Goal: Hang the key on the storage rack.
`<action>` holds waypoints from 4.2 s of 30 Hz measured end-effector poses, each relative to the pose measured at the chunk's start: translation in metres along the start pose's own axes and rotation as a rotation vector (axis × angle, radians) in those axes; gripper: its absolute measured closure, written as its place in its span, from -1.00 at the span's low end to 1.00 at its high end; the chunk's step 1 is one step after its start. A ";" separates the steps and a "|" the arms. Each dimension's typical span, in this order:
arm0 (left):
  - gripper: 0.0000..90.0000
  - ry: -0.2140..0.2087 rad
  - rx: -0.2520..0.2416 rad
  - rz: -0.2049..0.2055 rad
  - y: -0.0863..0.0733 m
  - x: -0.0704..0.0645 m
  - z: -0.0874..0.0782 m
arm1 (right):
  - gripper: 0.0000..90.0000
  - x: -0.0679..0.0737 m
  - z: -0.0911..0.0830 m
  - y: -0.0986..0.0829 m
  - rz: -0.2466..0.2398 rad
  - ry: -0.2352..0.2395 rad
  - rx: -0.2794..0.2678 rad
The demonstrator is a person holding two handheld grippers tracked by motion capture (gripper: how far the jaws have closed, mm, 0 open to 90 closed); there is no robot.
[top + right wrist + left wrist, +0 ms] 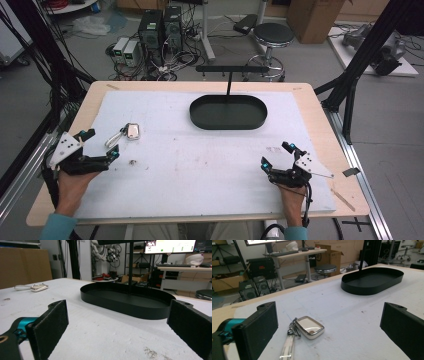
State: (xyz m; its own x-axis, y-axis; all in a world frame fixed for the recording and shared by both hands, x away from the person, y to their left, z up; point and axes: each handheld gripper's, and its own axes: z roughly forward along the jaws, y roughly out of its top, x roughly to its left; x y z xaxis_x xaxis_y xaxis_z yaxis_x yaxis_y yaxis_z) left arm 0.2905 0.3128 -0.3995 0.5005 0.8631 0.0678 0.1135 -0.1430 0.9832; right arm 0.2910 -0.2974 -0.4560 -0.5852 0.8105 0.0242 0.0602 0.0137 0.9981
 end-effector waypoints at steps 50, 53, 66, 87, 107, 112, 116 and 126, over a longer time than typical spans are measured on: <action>-0.55 0.014 0.745 -0.012 0.000 0.065 0.076 | -0.93 -0.001 -0.001 0.000 0.011 -0.005 -0.008; -0.54 -0.003 0.768 -0.023 -0.003 0.065 0.078 | -0.93 -0.001 -0.001 0.000 0.013 -0.005 -0.008; -0.08 -0.016 0.837 -0.040 -0.008 0.063 0.082 | -0.93 -0.001 -0.001 0.000 0.012 -0.004 -0.009; 0.57 -0.013 0.868 -0.026 -0.009 0.060 0.089 | -0.93 -0.001 -0.001 0.000 0.007 -0.007 -0.012; 0.64 0.010 0.766 0.013 0.001 0.058 0.080 | -0.93 -0.002 -0.001 0.000 0.016 -0.008 -0.014; 0.64 -0.035 0.717 0.006 0.006 0.057 0.076 | -0.93 -0.001 -0.001 0.000 0.021 -0.015 -0.010; 0.64 -0.085 0.667 -0.001 0.012 0.053 0.074 | -0.93 -0.001 0.000 0.000 0.006 -0.008 -0.009; 0.64 -0.194 0.537 0.024 0.047 0.032 0.069 | -0.93 -0.006 0.003 0.004 0.033 0.039 0.017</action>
State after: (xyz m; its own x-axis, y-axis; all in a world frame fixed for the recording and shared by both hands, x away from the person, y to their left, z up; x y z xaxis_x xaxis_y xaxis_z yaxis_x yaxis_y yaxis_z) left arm 0.3714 0.3000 -0.3632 0.6513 0.7588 0.0066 0.4948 -0.4311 0.7545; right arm 0.2971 -0.3000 -0.4525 -0.6140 0.7871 0.0592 0.0930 -0.0024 0.9957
